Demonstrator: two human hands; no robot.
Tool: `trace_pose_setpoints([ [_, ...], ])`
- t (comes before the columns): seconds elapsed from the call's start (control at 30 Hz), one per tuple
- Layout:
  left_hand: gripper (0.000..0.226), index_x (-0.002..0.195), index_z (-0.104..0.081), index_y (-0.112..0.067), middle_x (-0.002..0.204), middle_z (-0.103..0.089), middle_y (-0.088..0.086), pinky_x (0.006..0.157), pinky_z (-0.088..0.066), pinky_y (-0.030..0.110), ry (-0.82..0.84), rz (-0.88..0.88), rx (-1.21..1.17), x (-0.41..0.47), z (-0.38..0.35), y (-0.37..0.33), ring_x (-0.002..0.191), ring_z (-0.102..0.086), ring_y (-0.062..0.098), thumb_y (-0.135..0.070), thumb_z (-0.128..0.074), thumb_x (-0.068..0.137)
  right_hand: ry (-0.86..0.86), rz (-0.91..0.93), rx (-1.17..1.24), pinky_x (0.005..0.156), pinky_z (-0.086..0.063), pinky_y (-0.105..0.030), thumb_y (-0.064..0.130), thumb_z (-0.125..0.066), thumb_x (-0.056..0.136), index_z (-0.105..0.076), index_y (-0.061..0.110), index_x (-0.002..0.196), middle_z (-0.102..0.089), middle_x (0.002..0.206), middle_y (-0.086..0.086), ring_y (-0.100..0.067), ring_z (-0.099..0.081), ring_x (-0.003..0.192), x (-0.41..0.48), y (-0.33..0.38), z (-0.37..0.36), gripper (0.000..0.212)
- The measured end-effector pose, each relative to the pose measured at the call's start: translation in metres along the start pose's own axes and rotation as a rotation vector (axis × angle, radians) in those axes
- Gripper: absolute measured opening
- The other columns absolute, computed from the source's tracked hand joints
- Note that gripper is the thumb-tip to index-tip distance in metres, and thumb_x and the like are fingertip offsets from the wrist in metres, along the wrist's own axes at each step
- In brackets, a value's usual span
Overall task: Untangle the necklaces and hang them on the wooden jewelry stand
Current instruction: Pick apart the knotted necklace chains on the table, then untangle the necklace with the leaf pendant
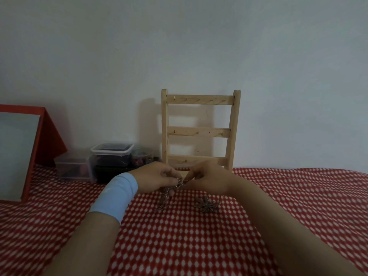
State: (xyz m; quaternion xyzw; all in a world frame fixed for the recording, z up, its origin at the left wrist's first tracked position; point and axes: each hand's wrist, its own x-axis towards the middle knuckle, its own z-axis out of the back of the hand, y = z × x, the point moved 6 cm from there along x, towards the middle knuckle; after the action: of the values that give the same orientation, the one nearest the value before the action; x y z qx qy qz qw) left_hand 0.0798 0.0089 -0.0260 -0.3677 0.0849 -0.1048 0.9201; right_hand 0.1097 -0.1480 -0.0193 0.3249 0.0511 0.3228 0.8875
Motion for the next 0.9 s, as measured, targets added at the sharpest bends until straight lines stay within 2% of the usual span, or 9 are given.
trace_pose_setpoints([
  [0.13, 0.023, 0.116, -0.068, -0.023, 0.097, -0.074, -0.007, 0.104, -0.047, 0.038, -0.058, 0.0, 0.022, 0.0, 0.001, -0.003, 0.09, -0.069, 0.009, -0.026, -0.051, 0.101, -0.015, 0.009, 0.071, 0.085, -0.057, -0.026, 0.029, -0.07, 0.095, -0.08, 0.021, 0.091, -0.076, 0.088, 0.009, -0.004, -0.069, 0.086, 0.001, -0.001, 0.0, 0.013],
  [0.3, 0.017, 0.107, -0.069, -0.025, 0.094, -0.074, -0.008, 0.089, -0.054, 0.027, -0.083, -0.054, -0.064, -0.003, 0.0, -0.013, 0.081, -0.07, 0.007, -0.033, -0.059, 0.096, 0.014, -0.035, 0.216, 0.063, -0.052, -0.022, 0.017, -0.066, 0.098, -0.079, 0.013, 0.089, -0.069, 0.062, 0.011, -0.008, -0.06, 0.058, -0.003, 0.0, 0.0, 0.016],
  [0.43, 0.017, 0.097, -0.068, -0.028, 0.089, -0.075, -0.006, 0.069, -0.051, 0.01, -0.149, -0.09, -0.132, -0.003, 0.007, -0.014, 0.076, -0.07, 0.0, -0.018, -0.075, 0.085, -0.024, -0.099, 0.339, 0.045, -0.039, -0.024, 0.015, -0.062, 0.099, -0.078, 0.006, 0.095, -0.056, 0.051, 0.01, -0.006, -0.043, 0.044, -0.002, -0.004, 0.002, 0.019],
  [0.5, 0.02, 0.093, -0.068, -0.032, 0.093, -0.073, -0.009, 0.076, -0.053, 0.012, -0.201, -0.084, -0.127, -0.003, 0.013, -0.013, 0.082, -0.07, -0.001, -0.019, -0.079, 0.081, -0.032, -0.118, 0.34, 0.043, -0.033, -0.027, 0.018, -0.062, 0.099, -0.079, 0.011, 0.091, -0.052, 0.048, 0.013, -0.008, -0.038, 0.042, -0.001, -0.005, 0.003, 0.02],
  [0.6, 0.018, 0.093, -0.071, -0.035, 0.098, -0.074, -0.01, 0.097, -0.051, 0.028, -0.215, -0.054, -0.095, -0.003, 0.015, -0.008, 0.093, -0.069, 0.003, -0.025, -0.08, 0.08, -0.02, -0.11, 0.328, 0.042, -0.032, -0.026, 0.018, -0.061, 0.099, -0.078, 0.012, 0.089, -0.053, 0.049, 0.012, -0.007, -0.038, 0.041, -0.001, -0.005, 0.001, 0.021],
  [0.67, 0.016, 0.093, -0.075, -0.036, 0.099, -0.075, -0.012, 0.1, -0.05, 0.029, -0.208, -0.06, -0.084, -0.003, 0.014, -0.008, 0.095, -0.068, 0.001, -0.027, -0.079, 0.081, -0.034, -0.086, 0.317, 0.041, -0.035, -0.023, 0.021, -0.063, 0.099, -0.078, 0.015, 0.084, -0.061, 0.057, 0.01, -0.006, -0.043, 0.041, -0.002, -0.001, 0.001, 0.022],
  [0.73, 0.011, 0.09, -0.076, -0.036, 0.096, -0.075, -0.015, 0.096, -0.051, 0.024, -0.223, -0.074, -0.061, -0.003, 0.013, -0.01, 0.091, -0.067, -0.001, -0.027, -0.077, 0.082, -0.047, -0.064, 0.301, 0.042, -0.038, -0.016, 0.029, -0.065, 0.098, -0.075, 0.019, 0.077, -0.067, 0.06, 0.013, 0.001, -0.051, 0.042, -0.003, 0.002, 0.002, 0.025],
  [0.8, 0.006, 0.084, -0.077, -0.034, 0.088, -0.075, -0.013, 0.086, -0.055, 0.021, -0.241, -0.07, -0.053, -0.003, 0.013, -0.012, 0.084, -0.069, 0.002, -0.029, -0.074, 0.085, -0.051, -0.028, 0.273, 0.054, -0.043, -0.008, 0.033, -0.071, 0.094, -0.075, 0.021, 0.076, -0.072, 0.069, 0.012, 0.007, -0.061, 0.055, -0.003, 0.004, 0.0, 0.022],
  [0.9, 0.01, 0.081, -0.077, -0.026, 0.079, -0.075, -0.005, 0.075, -0.057, 0.022, -0.259, -0.056, -0.014, -0.002, 0.012, -0.014, 0.076, -0.071, 0.01, -0.032, -0.072, 0.087, -0.066, 0.002, 0.232, 0.075, -0.051, -0.015, 0.032, -0.079, 0.087, -0.079, 0.024, 0.078, -0.077, 0.08, 0.007, 0.003, -0.069, 0.076, -0.001, 0.002, -0.003, 0.012],
])
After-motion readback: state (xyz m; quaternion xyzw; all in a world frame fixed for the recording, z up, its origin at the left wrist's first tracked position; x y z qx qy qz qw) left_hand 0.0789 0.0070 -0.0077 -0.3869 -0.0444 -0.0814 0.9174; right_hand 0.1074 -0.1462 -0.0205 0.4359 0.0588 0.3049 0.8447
